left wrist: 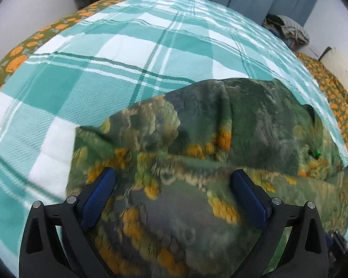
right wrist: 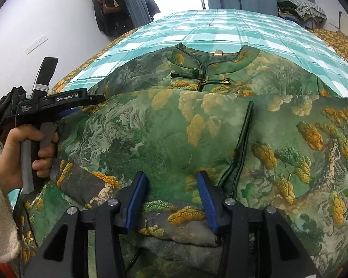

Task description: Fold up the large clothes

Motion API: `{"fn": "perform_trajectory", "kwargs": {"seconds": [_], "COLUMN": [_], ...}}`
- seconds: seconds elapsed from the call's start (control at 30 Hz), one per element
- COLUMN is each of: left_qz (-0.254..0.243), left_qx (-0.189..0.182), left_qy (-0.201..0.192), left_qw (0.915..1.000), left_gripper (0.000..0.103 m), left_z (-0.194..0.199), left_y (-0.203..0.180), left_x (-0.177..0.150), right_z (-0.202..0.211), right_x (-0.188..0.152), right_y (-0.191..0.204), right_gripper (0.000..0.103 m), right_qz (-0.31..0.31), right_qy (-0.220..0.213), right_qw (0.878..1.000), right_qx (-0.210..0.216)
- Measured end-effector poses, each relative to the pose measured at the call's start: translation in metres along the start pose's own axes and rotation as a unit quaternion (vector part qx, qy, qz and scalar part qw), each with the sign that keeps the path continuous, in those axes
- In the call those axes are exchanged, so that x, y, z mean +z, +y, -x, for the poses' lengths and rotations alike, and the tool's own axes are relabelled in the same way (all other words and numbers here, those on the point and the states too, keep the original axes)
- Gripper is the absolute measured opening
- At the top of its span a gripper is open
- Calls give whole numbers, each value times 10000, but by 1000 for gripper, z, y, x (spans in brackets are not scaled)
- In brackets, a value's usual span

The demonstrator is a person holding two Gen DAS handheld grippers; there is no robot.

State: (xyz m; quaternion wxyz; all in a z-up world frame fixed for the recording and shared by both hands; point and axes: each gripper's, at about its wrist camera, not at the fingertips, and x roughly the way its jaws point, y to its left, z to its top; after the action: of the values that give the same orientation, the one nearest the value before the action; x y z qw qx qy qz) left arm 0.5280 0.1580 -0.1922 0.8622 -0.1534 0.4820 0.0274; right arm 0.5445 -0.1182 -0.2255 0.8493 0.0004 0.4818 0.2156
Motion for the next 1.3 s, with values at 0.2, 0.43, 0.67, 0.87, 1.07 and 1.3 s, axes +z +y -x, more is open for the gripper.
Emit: {"fn": "perform_trajectory", "kwargs": {"seconds": [0.2,0.43,0.67,0.87,1.07,1.3], "left_qz": [-549,-1399,-2014,-2110,-1767,-67], "left_qx": [-403,-572,-338,-470,-530,-991], "left_qy": [-225,-17,531,897,655,1400], "left_qw": [9974,9885,9775,9722,9807,9852], "left_gripper": [99,99,99,99,102,102], "left_z": [93,151,155,185,231,185], "left_y": [-17,-41,-55,-49,-12,78], "left_x": [-53,-149,-236,-258,-253,-244], "right_z": [32,120,159,190,243,244], "right_x": [-4,-60,-142,-184,-191,-206], "right_y": [-1,-9,-54,-62,-89,-163], "right_gripper": [48,58,58,58,62,81], "right_qz": [-59,244,-61,-461,-765,-1476], "right_qy": [-262,-268,581,744,474,1073], "right_qw": [9996,9987,9919,9906,9909,9797], "right_qx": [120,-353,-1131,-1055,-1003,-829]}}
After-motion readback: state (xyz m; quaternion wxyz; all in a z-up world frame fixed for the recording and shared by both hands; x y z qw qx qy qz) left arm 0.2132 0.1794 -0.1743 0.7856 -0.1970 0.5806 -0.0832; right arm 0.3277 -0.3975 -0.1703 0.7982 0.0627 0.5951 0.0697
